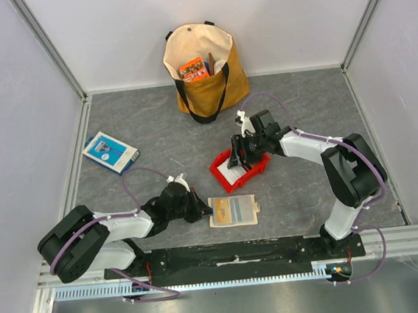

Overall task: Put the credit cards into the card holder
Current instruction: Pick up the credit card from the storage box.

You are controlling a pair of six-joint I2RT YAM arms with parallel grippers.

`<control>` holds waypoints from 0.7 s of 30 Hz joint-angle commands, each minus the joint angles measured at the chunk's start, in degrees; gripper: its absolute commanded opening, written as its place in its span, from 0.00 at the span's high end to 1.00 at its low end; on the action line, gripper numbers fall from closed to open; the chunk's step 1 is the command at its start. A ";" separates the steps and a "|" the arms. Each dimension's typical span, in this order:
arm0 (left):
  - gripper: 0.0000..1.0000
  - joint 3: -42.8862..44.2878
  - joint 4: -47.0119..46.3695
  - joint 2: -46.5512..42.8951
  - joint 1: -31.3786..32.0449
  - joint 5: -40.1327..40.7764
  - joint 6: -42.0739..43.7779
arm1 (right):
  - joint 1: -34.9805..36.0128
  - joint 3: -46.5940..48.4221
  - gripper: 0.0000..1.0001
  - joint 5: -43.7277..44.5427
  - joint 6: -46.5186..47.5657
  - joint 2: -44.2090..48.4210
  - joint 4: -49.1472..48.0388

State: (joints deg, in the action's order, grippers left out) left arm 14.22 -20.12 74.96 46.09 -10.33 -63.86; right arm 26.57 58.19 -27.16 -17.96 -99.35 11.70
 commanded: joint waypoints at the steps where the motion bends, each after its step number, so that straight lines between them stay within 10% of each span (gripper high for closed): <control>1: 0.98 -1.56 8.61 2.21 0.15 2.68 4.53 | 0.24 2.54 0.37 -1.05 0.55 1.53 0.25; 21: 0.98 -2.18 8.08 2.03 0.23 2.68 4.44 | 0.15 2.89 0.57 -1.23 -0.15 4.61 2.09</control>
State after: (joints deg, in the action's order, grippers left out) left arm 14.24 -20.16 75.00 46.09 -10.39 -63.83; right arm 26.52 58.98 -27.51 -18.00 -97.10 13.17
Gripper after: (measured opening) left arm 0.039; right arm 0.443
